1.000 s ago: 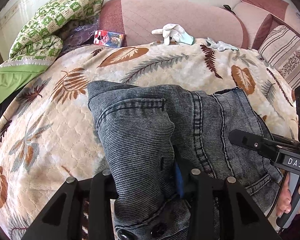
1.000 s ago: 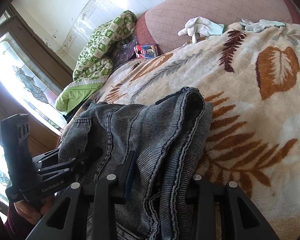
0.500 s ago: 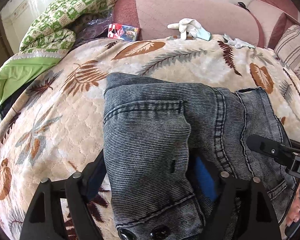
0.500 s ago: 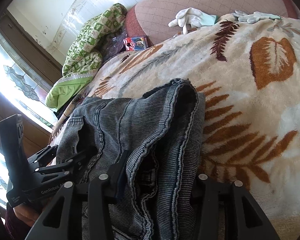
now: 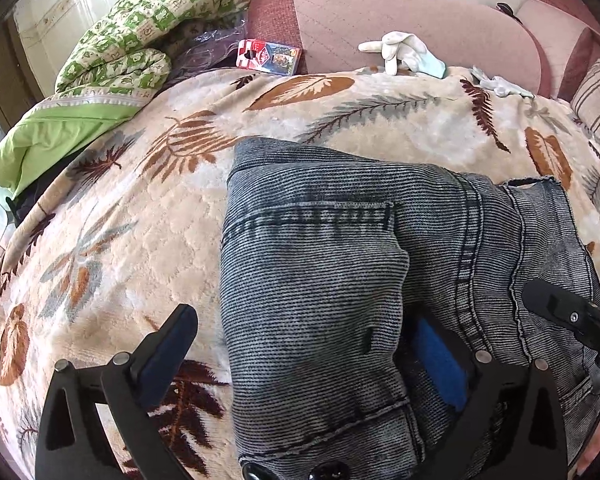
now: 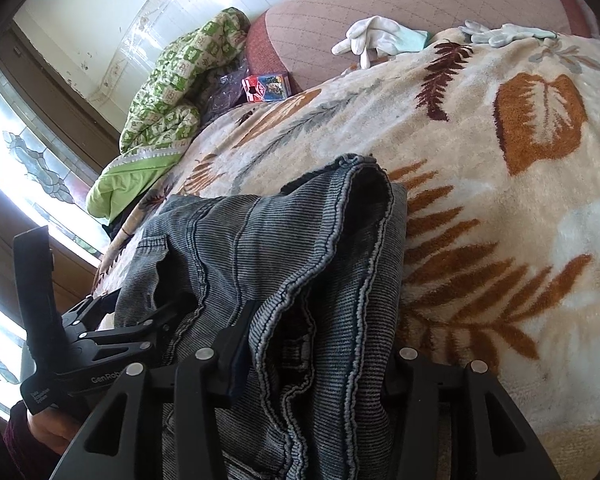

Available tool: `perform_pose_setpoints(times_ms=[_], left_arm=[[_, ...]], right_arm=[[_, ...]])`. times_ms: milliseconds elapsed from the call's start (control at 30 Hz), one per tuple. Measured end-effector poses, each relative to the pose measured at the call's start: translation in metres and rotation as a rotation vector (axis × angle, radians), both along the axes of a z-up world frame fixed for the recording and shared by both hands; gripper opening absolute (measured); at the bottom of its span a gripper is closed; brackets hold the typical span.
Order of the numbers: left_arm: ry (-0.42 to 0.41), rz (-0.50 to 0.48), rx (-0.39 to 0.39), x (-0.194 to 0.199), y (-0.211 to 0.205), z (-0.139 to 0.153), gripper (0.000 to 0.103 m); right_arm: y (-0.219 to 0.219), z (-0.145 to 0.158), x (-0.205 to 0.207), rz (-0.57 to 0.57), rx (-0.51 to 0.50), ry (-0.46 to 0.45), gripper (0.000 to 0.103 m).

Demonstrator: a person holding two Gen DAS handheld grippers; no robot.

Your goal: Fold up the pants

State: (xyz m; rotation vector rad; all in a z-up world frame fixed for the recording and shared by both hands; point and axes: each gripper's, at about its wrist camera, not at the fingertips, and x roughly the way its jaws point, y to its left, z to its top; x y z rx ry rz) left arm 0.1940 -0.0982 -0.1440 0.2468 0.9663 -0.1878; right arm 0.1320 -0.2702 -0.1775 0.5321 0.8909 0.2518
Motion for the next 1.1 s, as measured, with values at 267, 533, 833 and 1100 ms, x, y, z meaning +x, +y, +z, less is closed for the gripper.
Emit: perform_pose_setpoints(times_ms=[267, 533, 833, 1100], left_arm=[[-0.085, 0.073, 0.025, -0.029, 0.007, 0.027, 0.103], [-0.28, 0.074, 0.027, -0.077, 0.02, 0.091, 0.103], [-0.374, 0.086, -0.005, -0.115, 0.038, 0.14, 0.103], [-0.436, 0.082, -0.034, -0.147, 0.053, 0.163, 0.103]], right_arm=[[-0.009, 0.01, -0.016, -0.024, 0.028, -0.013, 0.06], [-0.02, 0.029, -0.04, -0.056, 0.057, -0.086, 0.06], [-0.013, 0.065, -0.09, -0.098, -0.058, -0.265, 0.061], [0.004, 0.088, -0.147, -0.147, -0.163, -0.397, 0.062]])
